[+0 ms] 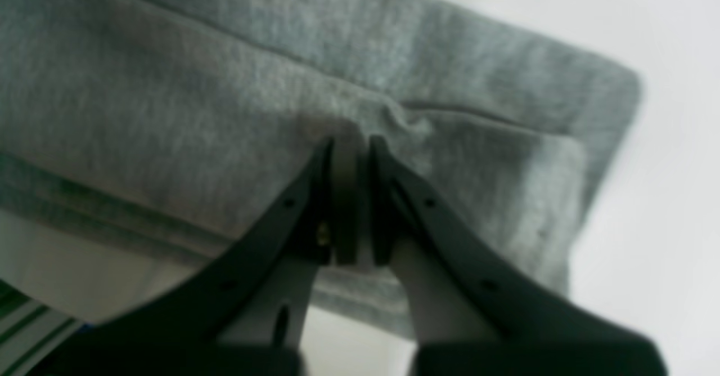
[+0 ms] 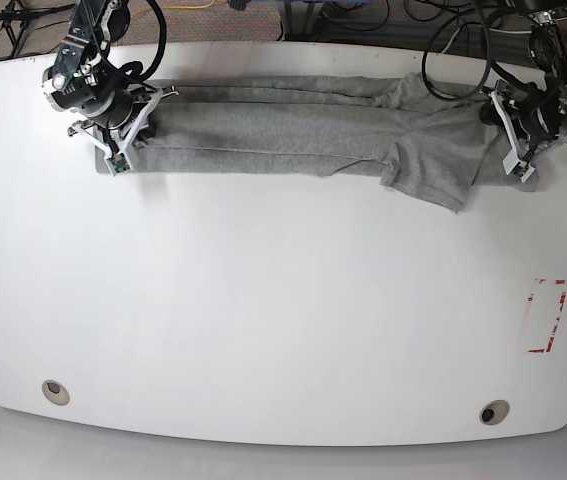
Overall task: Fold the T-shirt properly
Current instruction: 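Lay the folded strip down and release with both grippers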
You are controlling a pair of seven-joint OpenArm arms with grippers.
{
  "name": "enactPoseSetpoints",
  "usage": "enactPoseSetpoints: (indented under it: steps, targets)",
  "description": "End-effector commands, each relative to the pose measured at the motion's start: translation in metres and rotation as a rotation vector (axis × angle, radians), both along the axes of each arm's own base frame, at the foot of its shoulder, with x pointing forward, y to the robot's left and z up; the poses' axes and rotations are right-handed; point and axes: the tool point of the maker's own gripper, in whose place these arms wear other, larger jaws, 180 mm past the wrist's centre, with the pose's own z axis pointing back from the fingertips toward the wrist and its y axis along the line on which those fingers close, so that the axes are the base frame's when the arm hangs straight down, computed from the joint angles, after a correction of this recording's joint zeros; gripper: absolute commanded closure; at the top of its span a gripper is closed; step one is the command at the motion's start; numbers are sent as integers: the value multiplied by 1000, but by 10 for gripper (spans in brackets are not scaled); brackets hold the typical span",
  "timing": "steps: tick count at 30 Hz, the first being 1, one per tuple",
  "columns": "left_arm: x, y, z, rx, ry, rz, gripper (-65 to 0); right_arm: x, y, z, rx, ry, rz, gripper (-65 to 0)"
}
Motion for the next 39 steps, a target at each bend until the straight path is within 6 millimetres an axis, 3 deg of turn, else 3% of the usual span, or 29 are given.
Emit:
enactPoseSetpoints:
  steps: [1,4,11,20,27,33,36,39]
  targets:
    - [2,6,0,2,-1,7,-285,5,-2,-4,27,-26,-9,-41]
    - [1,6,-6,-15,9,18,-285,4,-9,-15,41,-15,-19,-41]
    - [38,-17,-11,-74,-50,-32,-286,24,-24,-35,86,-20,-56,-41]
    - [87,-11,-15,-42,-55,-24,-287,59,-51,-42,118,-68,-107,-41]
    - [106,-9,-11,-48,-62,-15,-287,78,-65,-34,103,-93,-115,-46]
    - [109,-12,-9,-54,-72,-19,-340,97,-66,-4,60,-155,-83,-57]
    - [115,-13,0,-45,-104,-29,-393,107,-69,19,15,-188,-68,-149]
    - [123,-23,10,-50,-147,-46,-436,113,-77,40,-7,-226,-109,-309]
